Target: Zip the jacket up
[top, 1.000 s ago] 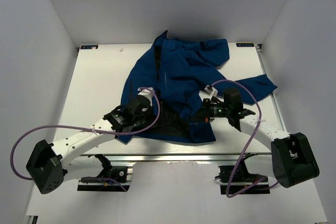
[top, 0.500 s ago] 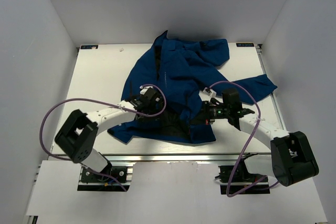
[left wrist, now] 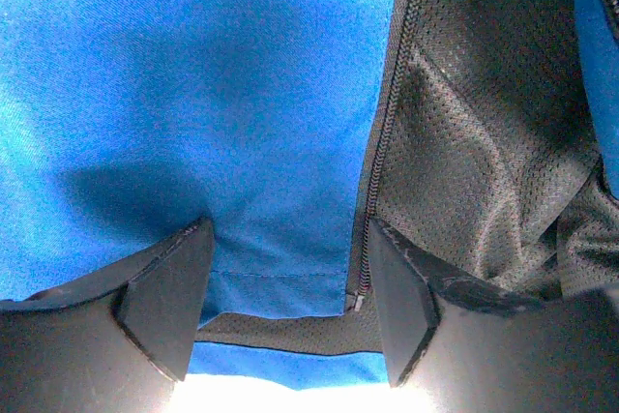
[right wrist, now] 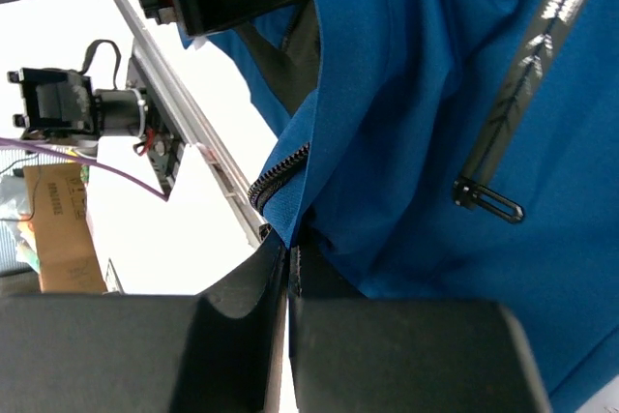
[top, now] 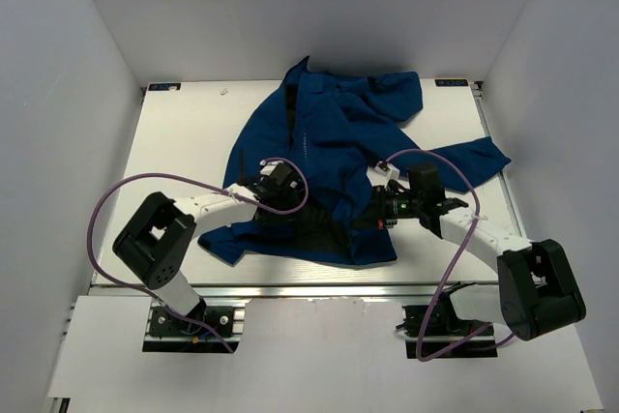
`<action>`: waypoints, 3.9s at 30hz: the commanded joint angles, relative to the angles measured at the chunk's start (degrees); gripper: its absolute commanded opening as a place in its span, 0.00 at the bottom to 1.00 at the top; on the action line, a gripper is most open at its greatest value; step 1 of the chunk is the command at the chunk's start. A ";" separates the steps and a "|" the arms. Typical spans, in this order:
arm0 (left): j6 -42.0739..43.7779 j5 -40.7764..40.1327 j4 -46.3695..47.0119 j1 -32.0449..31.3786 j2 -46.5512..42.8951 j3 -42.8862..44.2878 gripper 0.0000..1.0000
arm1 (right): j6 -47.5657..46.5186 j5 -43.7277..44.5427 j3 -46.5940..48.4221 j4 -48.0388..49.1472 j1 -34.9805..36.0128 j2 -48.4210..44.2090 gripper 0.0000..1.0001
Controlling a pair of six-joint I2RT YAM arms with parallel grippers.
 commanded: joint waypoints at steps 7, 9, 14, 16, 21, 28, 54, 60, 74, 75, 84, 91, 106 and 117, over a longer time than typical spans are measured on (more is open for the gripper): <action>1.95 -1.09 0.07 0.21 4.28 -0.84 0.68 | -3.01 4.50 1.65 -3.19 -0.08 1.58 0.00; 2.30 -1.35 -0.37 -0.05 5.42 -0.13 0.69 | -3.01 4.59 1.48 -3.11 -0.08 2.19 0.00; 3.62 -1.96 -1.77 -1.45 8.76 2.06 0.78 | -3.27 5.99 1.04 -3.46 -0.08 3.16 0.00; 3.71 -3.45 -3.70 -1.98 10.34 2.85 0.78 | -3.45 6.78 0.95 -3.81 -0.08 3.25 0.00; 2.57 -5.66 -7.40 -2.51 13.51 4.79 0.67 | -3.97 8.54 0.95 -4.51 -0.08 2.99 0.00; 1.69 -4.43 -8.28 -2.51 9.83 5.49 0.34 | -3.89 9.86 1.21 -4.86 -0.16 3.51 0.00; 3.09 -5.58 -11.81 -2.43 -11.53 1.37 0.12 | -4.32 16.54 4.73 -9.44 -0.69 5.98 0.00; 4.85 1.70 -6.72 -2.51 -15.74 -1.00 0.00 | -6.08 13.73 4.99 -7.85 1.05 3.26 0.00; -0.86 16.22 26.15 -2.43 -40.44 -16.46 0.00 | 7.36 11.00 7.88 17.27 12.92 0.26 0.00; -1.38 16.40 28.00 -2.43 -40.80 -17.00 0.00 | 7.54 12.31 8.15 18.15 14.58 0.00 0.00; -6.39 19.91 36.71 -2.43 -41.86 -22.18 0.00 | 8.24 13.02 8.07 25.02 19.08 -1.76 0.00; -7.28 19.21 36.89 -2.51 -43.00 -22.98 0.00 | 9.21 13.11 7.63 24.32 19.96 -1.76 0.00; -9.12 16.22 35.66 -2.51 -43.88 -24.04 0.00 | 9.74 16.36 6.66 20.81 22.86 -4.48 0.00; -8.68 16.49 34.70 -2.51 -44.32 -23.60 0.00 | 4.64 23.31 8.50 8.77 22.77 -9.67 0.00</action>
